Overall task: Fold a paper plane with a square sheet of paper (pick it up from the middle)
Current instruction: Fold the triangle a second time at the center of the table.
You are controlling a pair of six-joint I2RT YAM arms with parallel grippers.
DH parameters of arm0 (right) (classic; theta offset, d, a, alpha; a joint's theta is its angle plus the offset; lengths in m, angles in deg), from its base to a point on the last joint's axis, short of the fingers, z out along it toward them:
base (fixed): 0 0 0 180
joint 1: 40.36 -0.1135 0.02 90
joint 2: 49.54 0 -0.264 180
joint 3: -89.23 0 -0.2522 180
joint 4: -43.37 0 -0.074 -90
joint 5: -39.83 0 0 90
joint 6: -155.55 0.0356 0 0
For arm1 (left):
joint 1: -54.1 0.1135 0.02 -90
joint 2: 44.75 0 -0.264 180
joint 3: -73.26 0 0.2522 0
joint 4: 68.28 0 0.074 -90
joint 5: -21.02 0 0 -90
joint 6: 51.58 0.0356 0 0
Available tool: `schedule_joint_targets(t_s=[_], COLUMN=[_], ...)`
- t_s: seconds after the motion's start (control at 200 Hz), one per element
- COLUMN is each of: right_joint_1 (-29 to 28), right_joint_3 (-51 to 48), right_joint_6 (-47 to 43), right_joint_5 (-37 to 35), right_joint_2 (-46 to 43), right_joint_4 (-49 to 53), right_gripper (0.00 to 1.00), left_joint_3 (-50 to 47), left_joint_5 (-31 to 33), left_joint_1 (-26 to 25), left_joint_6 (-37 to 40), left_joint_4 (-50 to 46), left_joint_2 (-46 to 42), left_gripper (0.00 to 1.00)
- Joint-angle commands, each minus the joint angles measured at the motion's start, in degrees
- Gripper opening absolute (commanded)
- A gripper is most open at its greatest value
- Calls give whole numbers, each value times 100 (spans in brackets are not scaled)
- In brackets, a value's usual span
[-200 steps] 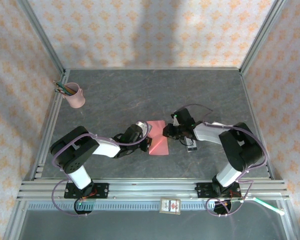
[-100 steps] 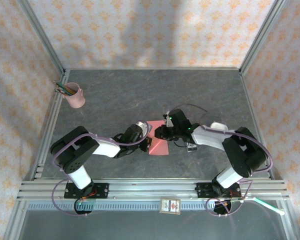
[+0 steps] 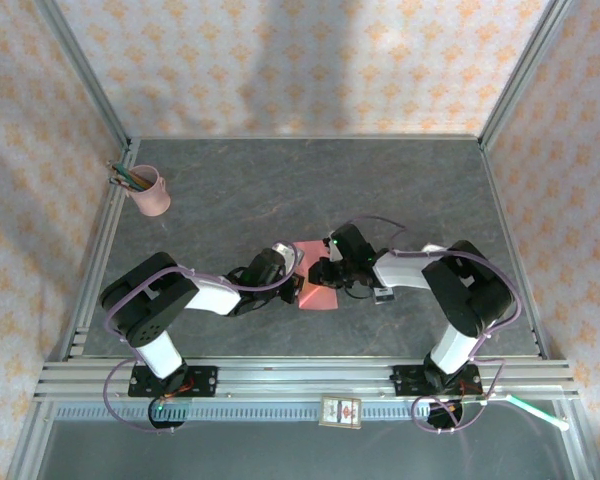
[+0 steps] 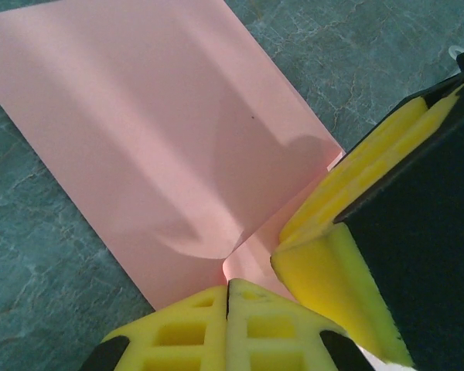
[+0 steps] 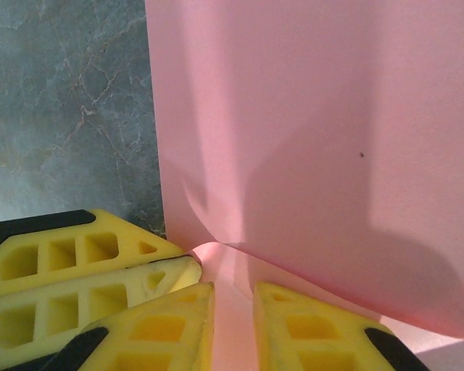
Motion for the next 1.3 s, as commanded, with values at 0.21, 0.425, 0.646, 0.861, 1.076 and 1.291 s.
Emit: schedule_joint_targets(t_s=[0.21, 0.425, 0.646, 0.861, 1.076, 1.291], right_joint_1=[175, 166, 166, 167, 119, -280], right_joint_3=[-121, -242, -348, -127, -456, -1328], right_joint_6=[-257, -149, -132, -199, 365, 1350], right_joint_5=[-218, -77, -139, -117, 176, 260], right_joint_2=[141, 245, 229, -158, -1008, -1446], right_joint_4=[154, -28, -51, 241, -154, -1201], right_gripper=[21, 21, 20, 22, 23, 19], left_joint_3=[-202, -168, -34, -57, -209, -252], left_joint_5=[551, 498, 384, 401, 410, 409], left_joint_1=[16, 16, 9, 7, -9, -27], left_joint_6=[99, 84, 3, -54, -206, -252], left_joint_4=[-1163, -1151, -1144, -1125, -961, -878], left_joint_2=[325, 316, 257, 305, 333, 350], left_gripper=[0, 0, 0, 0, 0, 0])
